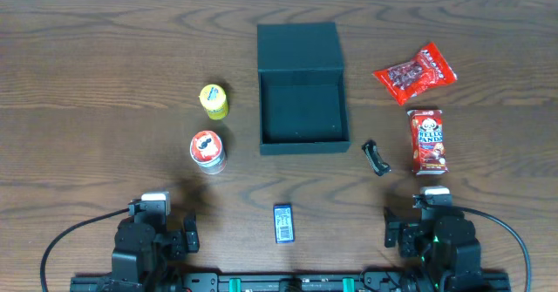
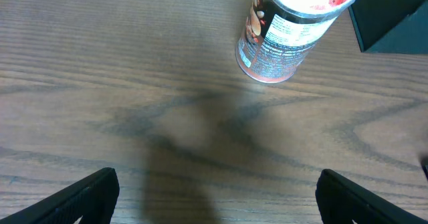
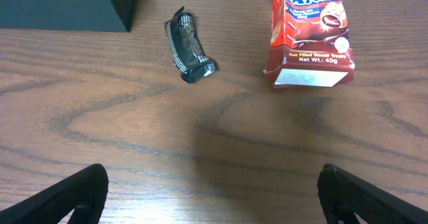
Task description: Pack container
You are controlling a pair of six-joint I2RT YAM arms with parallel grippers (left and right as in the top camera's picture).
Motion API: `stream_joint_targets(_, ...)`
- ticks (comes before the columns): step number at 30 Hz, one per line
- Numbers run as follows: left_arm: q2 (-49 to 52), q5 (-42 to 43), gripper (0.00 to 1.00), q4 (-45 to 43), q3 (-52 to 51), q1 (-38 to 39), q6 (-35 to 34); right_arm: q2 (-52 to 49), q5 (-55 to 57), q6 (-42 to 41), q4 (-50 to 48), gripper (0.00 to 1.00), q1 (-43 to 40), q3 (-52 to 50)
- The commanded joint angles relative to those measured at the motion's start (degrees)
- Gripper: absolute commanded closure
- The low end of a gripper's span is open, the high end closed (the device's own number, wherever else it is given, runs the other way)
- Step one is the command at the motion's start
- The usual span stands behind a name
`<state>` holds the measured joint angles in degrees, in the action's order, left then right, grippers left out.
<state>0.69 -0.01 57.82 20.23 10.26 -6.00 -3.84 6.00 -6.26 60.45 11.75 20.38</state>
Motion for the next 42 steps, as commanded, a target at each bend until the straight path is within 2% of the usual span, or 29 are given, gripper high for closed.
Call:
stream_joint_targets(1, -0.3, -0.6, 0.05, 2.3, -0.7, -0.3, -0.2, 0.3, 0.2, 0.6, 0.2, 0.01, -0.5, -0.3)
stream_joint_targets(10, -0.3, -0.6, 0.05, 2.1, -0.7, -0.3, -0.2, 0.3, 2.9, 2.8, -1.0, 0.01, -0.5, -0.4)
stream_joint_targets(20, -0.3, -0.3, 0.05, 1.8, -0.7, -0.3, -0.3, 0.3, 0.4, 0.0, -20.4, 0.01, -0.5, -0.4)
stream_joint_targets(24, -0.3, 2.6, 0.05, 1.1, -0.7, -0.3, -2.9, 0.3, -0.6, -4.7, -22.6, 0.01, -0.5, -0.4)
stream_joint_targets(27, -0.3, 7.3, 0.05, 0.3, -0.7, -0.3, -5.6, 0.3, 0.1, -5.7, -28.9, 0.01, -0.5, -0.4)
stream_joint_targets(31, -0.3, 9.3, 0.05, 0.2, -0.7, -0.3, -6.5, -0.3, -3.5, -12.9, -36.1, 0.01, -0.5, 0.8)
stream_joint_targets(36, -0.3, 10.4, 0.05, -0.7, -0.7, -0.3, -6.5, -5.9, -3.0, -13.4, -30.9, 0.01, -0.5, 8.6)
stream_joint_targets(40, -0.3, 14.9, 0.05, -5.2, -0.5, -0.3, -6.5, -17.0, -1.3, -13.7, -24.6, 0.01, -0.5, 20.1)
stream_joint_targets(42, -0.3, 14.8, 0.05, -6.8, -0.4, -0.3, -8.1, -24.9, -0.2, -18.3, -20.0, 0.01, -0.5, 28.3)
